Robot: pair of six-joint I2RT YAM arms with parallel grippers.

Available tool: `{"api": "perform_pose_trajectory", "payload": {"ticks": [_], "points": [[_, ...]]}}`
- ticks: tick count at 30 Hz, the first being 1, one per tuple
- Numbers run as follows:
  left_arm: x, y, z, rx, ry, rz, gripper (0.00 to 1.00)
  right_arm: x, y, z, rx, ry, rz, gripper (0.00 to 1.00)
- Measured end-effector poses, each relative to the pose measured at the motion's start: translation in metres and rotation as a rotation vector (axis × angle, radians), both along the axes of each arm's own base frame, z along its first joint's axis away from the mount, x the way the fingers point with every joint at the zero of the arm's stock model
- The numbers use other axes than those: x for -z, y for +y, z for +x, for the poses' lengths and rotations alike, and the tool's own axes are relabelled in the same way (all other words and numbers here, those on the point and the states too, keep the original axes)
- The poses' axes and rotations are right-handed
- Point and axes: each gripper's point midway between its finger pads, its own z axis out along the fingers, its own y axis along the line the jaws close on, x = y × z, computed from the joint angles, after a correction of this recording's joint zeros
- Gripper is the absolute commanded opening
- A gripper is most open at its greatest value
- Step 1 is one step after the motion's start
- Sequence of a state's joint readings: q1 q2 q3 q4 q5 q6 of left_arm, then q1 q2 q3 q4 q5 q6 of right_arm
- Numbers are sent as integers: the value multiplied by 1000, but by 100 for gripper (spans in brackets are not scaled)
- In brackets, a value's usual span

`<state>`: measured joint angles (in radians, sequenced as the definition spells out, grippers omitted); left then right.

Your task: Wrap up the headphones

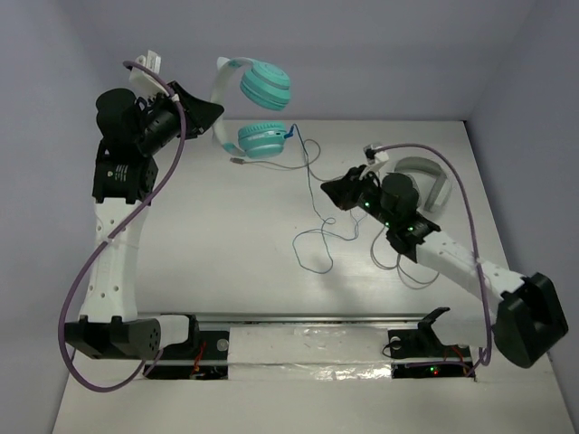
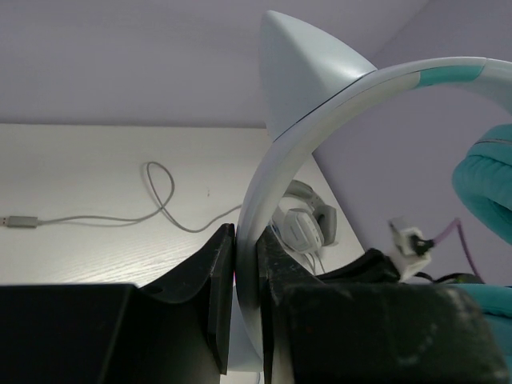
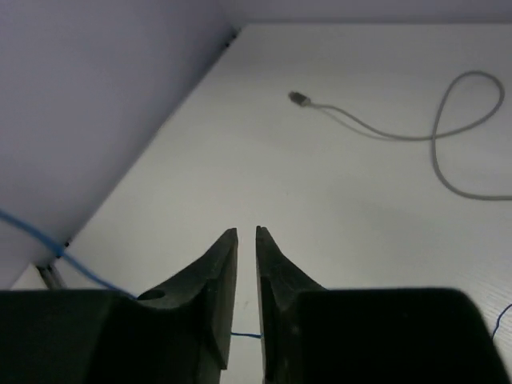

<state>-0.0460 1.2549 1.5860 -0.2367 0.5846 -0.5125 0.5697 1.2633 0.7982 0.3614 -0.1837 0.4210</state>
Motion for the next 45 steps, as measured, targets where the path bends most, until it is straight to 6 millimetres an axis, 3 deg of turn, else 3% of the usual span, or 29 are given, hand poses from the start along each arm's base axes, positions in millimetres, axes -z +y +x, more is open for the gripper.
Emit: {"api": "perform_pose_trajectory", "payload": {"ticks": [1,2,4,5,7,11,15,19,23,27,31,34,35,38,40,43,44,45], "points": [[-1,0,1,0,-1,-1,0,-14,-6,-4,15,-30,23,31],[-1,0,2,0,0,-2,0,-26,-10,-11,18,-54,46,49],[1,-1,5,1,4,-5,0,-41,-19,-29,6,-100,92,66],[2,-1,6,1,9,-7,0,-43,-21,-37,-7,-109,109,69],[6,-1,10,2,23,-11,0,-34,-23,-49,-33,-104,117,70],[9,-2,15,5,41,-17,0,9,-19,-56,-69,-6,86,72],[-6,-3,15,9,15,-26,0,43,-16,-62,-85,86,70,75],[-21,-6,10,31,-20,-42,0,54,-18,-53,-43,92,55,76],[-22,-8,8,42,-17,-43,0,61,-17,-32,13,90,13,76],[-18,-8,7,43,2,-43,0,64,-15,-19,27,53,-27,75],[-19,-9,5,48,8,-47,0,75,-1,-15,-40,49,-44,70],[-29,-9,4,50,-6,-47,0,87,3,-18,-70,75,-54,55],[-34,-9,3,50,-17,-47,0,88,3,-19,-69,75,-52,43],[-45,-8,0,50,-44,-48,0,74,-3,-23,-46,54,-16,26],[-50,-8,0,51,-56,-48,0,55,-9,-28,-28,17,23,25],[-53,-9,1,53,-60,-54,0,31,-13,-37,-31,-35,66,54],[-52,-9,2,53,-56,-58,0,27,-13,-37,-35,-41,72,76],[-51,-9,3,54,-50,-61,0,25,-12,-36,-38,-47,70,83]]}}
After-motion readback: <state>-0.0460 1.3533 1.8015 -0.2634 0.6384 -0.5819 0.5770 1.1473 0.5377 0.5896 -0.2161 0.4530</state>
